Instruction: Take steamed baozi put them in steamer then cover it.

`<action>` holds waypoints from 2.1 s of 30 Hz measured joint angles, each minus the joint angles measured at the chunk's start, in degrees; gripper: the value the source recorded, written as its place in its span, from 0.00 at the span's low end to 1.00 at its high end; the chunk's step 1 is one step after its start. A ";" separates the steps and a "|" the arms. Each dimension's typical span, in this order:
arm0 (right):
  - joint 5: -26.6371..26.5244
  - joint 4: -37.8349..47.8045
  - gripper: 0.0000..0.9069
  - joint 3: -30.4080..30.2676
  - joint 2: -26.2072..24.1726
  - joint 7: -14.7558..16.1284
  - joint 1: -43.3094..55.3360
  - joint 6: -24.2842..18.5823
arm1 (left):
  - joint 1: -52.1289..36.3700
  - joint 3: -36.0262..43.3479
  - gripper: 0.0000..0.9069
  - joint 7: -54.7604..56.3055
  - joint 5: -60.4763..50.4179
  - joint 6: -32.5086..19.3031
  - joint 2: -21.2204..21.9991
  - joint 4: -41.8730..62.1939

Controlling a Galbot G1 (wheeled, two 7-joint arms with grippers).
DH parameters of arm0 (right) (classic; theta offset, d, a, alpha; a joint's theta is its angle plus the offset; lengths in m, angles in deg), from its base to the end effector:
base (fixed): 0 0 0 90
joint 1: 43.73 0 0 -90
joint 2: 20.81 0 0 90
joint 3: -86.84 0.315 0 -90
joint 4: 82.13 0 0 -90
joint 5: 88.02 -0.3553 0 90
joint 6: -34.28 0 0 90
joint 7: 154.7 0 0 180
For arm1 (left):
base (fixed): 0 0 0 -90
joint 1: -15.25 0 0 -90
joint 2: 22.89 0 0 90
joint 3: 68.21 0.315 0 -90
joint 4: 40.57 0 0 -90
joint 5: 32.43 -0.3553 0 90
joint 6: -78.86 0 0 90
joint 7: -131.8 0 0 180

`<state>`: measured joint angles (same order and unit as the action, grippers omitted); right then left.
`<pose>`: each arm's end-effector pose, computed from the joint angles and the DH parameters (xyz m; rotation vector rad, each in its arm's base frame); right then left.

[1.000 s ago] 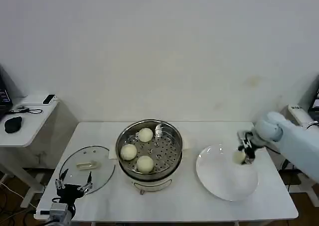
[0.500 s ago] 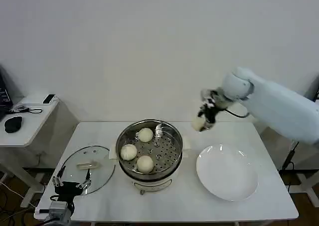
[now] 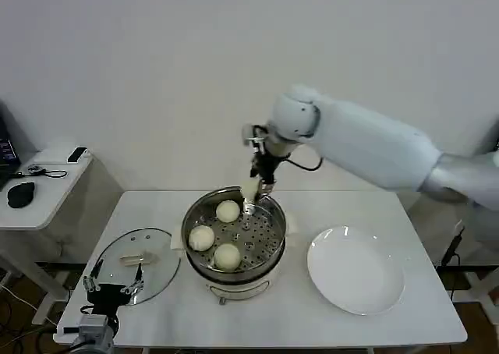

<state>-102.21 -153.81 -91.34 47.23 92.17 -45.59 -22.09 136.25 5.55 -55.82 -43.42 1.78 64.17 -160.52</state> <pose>0.5219 0.1531 -0.0062 1.4763 -1.4600 1.4087 0.1848 0.0930 -0.2663 0.1841 -2.8205 -0.4798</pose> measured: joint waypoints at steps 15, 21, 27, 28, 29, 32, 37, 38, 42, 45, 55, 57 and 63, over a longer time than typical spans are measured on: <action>0.09 2.52 0.73 -4.71 4.99 -0.14 -4.06 1.57 | -0.51 0.24 1.00 0.05 0.12 0.09 -0.13 -0.10; 0.71 2.31 0.73 -6.26 4.70 0.08 -4.32 1.77 | -0.58 0.24 1.00 0.06 0.18 0.09 -0.23 0.20; 1.25 1.82 0.73 -7.33 3.90 0.24 -4.64 2.03 | -0.56 0.33 1.00 0.04 0.24 0.10 -0.29 0.20; 1.38 1.80 0.73 -7.45 3.77 0.22 -4.79 2.05 | -0.56 0.33 1.00 0.04 0.26 0.10 -0.29 0.21; 1.53 1.85 0.73 -7.57 3.67 0.21 -4.89 2.05 | -0.56 0.31 1.00 0.04 0.28 0.10 -0.28 0.21; 1.88 1.90 0.73 -7.74 3.34 0.12 -5.18 2.09 | -0.50 0.29 1.00 0.04 0.30 0.10 -0.27 0.21; 2.21 1.90 1.00 -7.98 2.75 0.08 -5.58 2.26 | -0.37 0.46 1.00 0.05 0.30 0.10 -0.23 0.18; 2.18 1.93 1.00 -7.99 2.65 0.01 -5.67 2.29 | -0.37 0.47 1.00 0.06 0.30 0.10 -0.23 0.18; 1.73 1.72 1.00 -7.72 2.12 -0.33 -5.72 2.63 | -0.50 0.46 1.00 0.02 0.30 0.11 -0.25 0.21; 1.15 1.25 1.00 -7.15 1.54 -0.41 -5.45 2.74 | -0.83 0.45 1.00 -0.18 0.31 0.27 -0.17 0.26; -2.03 -1.30 1.00 -0.92 -3.94 -0.89 -4.36 1.21 | -0.81 -0.08 1.00 -1.16 1.37 0.65 -0.40 -0.20; -2.80 -1.81 1.00 2.12 -5.49 -1.53 -5.14 0.53 | -0.85 -0.25 1.00 -1.13 1.79 0.56 -0.48 -0.14; -4.66 -4.07 1.00 15.23 -10.69 -6.11 -10.01 -2.85 | -0.19 -0.11 1.00 -0.39 2.72 -0.31 -1.15 0.66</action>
<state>-106.86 -157.89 -76.11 36.54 86.06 -55.60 -24.94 136.06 5.44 -56.21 -40.69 1.47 63.02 -159.86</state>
